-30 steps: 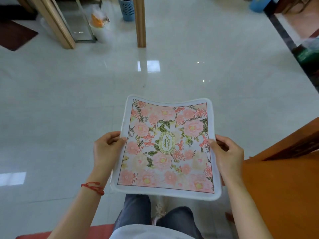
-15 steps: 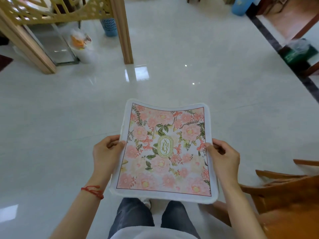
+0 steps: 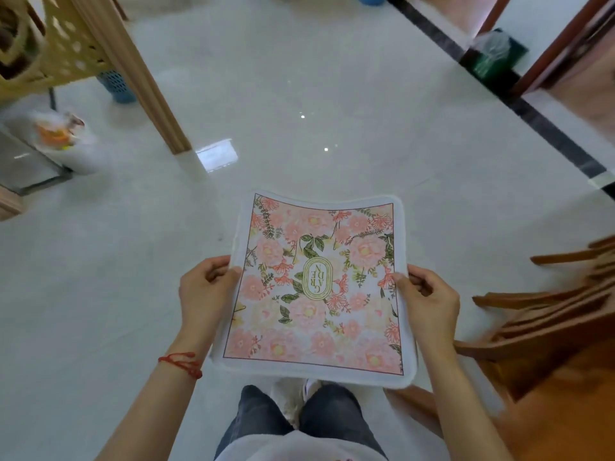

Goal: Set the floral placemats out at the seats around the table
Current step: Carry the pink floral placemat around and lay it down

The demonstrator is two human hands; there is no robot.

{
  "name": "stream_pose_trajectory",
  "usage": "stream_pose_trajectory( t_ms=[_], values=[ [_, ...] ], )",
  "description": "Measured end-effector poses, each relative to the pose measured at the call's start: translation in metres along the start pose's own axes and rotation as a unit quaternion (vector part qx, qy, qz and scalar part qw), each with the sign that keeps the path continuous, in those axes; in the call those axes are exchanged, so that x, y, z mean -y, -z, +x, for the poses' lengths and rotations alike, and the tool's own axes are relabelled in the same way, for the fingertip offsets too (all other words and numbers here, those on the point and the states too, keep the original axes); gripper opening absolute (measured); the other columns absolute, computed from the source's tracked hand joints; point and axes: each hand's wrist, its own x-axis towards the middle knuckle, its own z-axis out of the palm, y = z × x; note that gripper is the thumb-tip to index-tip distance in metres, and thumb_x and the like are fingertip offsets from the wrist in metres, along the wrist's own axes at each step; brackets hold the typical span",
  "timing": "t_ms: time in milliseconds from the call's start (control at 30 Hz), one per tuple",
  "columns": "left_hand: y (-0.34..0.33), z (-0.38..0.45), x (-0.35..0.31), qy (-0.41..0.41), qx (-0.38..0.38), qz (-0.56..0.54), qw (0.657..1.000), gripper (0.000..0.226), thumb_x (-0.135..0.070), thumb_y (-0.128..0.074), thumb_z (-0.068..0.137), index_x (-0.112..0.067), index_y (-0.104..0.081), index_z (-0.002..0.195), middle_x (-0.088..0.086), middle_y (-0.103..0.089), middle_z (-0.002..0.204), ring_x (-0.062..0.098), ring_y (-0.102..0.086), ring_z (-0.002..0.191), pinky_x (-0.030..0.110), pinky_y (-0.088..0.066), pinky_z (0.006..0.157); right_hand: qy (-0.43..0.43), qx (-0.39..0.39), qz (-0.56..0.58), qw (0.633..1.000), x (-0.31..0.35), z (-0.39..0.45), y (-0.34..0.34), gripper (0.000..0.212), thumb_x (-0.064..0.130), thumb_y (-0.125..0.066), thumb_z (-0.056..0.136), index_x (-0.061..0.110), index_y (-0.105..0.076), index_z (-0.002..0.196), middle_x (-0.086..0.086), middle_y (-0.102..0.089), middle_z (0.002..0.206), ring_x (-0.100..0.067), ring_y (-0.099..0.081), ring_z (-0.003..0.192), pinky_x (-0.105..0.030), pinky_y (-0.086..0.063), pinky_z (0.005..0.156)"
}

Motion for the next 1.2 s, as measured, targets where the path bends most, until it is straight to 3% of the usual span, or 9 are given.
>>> stream_pose_trajectory(
  t_ms=[133, 300, 500, 667, 733, 867, 1000, 1100, 1200],
  values=[
    [-0.049, 0.017, -0.033, -0.022, 0.044, 0.02, 0.999, 0.02, -0.005, -0.066, 0.08, -0.008, -0.067, 0.099, -0.004, -0.062, 0.073, 0.006, -0.057, 0.067, 0.014, -0.043, 0.065, -0.019, -0.054, 0.006, 0.998, -0.006, 0.03, 0.025, 0.015, 0.008, -0.067, 0.081, 0.011, -0.066, 0.096, 0.011, -0.062, 0.076, 0.011, -0.058, 0.059, -0.004, -0.044, 0.053],
    [-0.114, 0.029, -0.065, -0.05, 0.109, 0.045, 0.992, 0.019, -0.008, -0.067, 0.08, -0.01, -0.067, 0.099, 0.001, -0.066, 0.079, 0.015, -0.061, 0.073, 0.024, -0.048, 0.07, -0.055, -0.112, 0.018, 0.992, -0.016, 0.061, 0.059, 0.018, 0.01, -0.067, 0.082, 0.007, -0.066, 0.1, 0.002, -0.066, 0.08, -0.007, -0.062, 0.067, -0.008, -0.049, 0.054],
    [-0.183, 0.04, -0.105, -0.09, 0.186, 0.071, 0.976, 0.017, -0.009, -0.066, 0.08, -0.01, -0.067, 0.097, -0.003, -0.065, 0.079, 0.009, -0.061, 0.071, 0.018, -0.047, 0.064, -0.075, -0.183, 0.041, 0.979, -0.018, 0.084, 0.096, 0.014, 0.007, -0.065, 0.083, 0.017, -0.061, 0.093, 0.01, -0.062, 0.073, 0.009, -0.06, 0.055, -0.005, -0.044, 0.046],
    [-0.24, 0.062, -0.143, -0.122, 0.241, 0.075, 0.96, 0.015, -0.01, -0.067, 0.08, -0.013, -0.066, 0.094, -0.005, -0.064, 0.078, 0.007, -0.06, 0.069, 0.012, -0.046, 0.058, -0.106, -0.24, 0.049, 0.964, -0.02, 0.116, 0.109, 0.013, 0.009, -0.065, 0.083, 0.011, -0.065, 0.096, 0.005, -0.067, 0.077, -0.001, -0.064, 0.058, -0.012, -0.049, 0.048],
    [-0.263, 0.074, -0.159, -0.133, 0.266, 0.08, 0.952, 0.013, -0.009, -0.067, 0.08, -0.014, -0.065, 0.092, -0.006, -0.064, 0.077, 0.005, -0.06, 0.068, 0.008, -0.047, 0.054, -0.115, -0.264, 0.042, 0.957, -0.019, 0.135, 0.111, 0.017, 0.011, -0.066, 0.082, 0.007, -0.066, 0.099, -0.001, -0.069, 0.08, -0.009, -0.066, 0.064, -0.02, -0.054, 0.055],
    [-0.311, 0.104, -0.195, -0.144, 0.314, 0.092, 0.934, 0.012, -0.01, -0.067, 0.08, -0.015, -0.065, 0.091, -0.006, -0.065, 0.078, 0.007, -0.061, 0.071, 0.018, -0.046, 0.061, -0.135, -0.314, 0.047, 0.939, -0.011, 0.177, 0.112, 0.021, 0.013, -0.068, 0.081, 0.006, -0.067, 0.101, -0.006, -0.07, 0.084, -0.023, -0.068, 0.074, -0.039, -0.058, 0.067],
    [-0.356, 0.128, -0.232, -0.16, 0.347, 0.101, 0.918, 0.012, -0.01, -0.067, 0.08, -0.016, -0.065, 0.09, -0.006, -0.065, 0.08, 0.009, -0.062, 0.073, 0.02, -0.048, 0.064, -0.149, -0.34, 0.058, 0.927, 0.002, 0.219, 0.116, 0.016, 0.014, -0.067, 0.082, 0.011, -0.068, 0.098, -0.004, -0.07, 0.082, -0.022, -0.067, 0.073, -0.037, -0.057, 0.066],
    [-0.388, 0.138, -0.253, -0.166, 0.363, 0.107, 0.911, 0.012, -0.011, -0.067, 0.08, -0.016, -0.065, 0.091, -0.006, -0.065, 0.08, 0.008, -0.062, 0.072, 0.02, -0.048, 0.063, -0.152, -0.357, 0.059, 0.92, 0.007, 0.245, 0.122, 0.016, 0.013, -0.067, 0.082, 0.012, -0.067, 0.098, 0.001, -0.068, 0.08, -0.016, -0.066, 0.071, -0.025, -0.056, 0.06],
    [-0.423, 0.142, -0.27, -0.166, 0.377, 0.108, 0.905, 0.012, -0.01, -0.068, 0.08, -0.016, -0.065, 0.09, -0.005, -0.066, 0.078, 0.008, -0.062, 0.07, 0.019, -0.047, 0.061, -0.162, -0.367, 0.064, 0.914, 0.006, 0.273, 0.134, 0.015, 0.012, -0.066, 0.083, 0.014, -0.068, 0.097, 0.0, -0.07, 0.081, -0.018, -0.067, 0.072, -0.032, -0.056, 0.063]
  ],
)
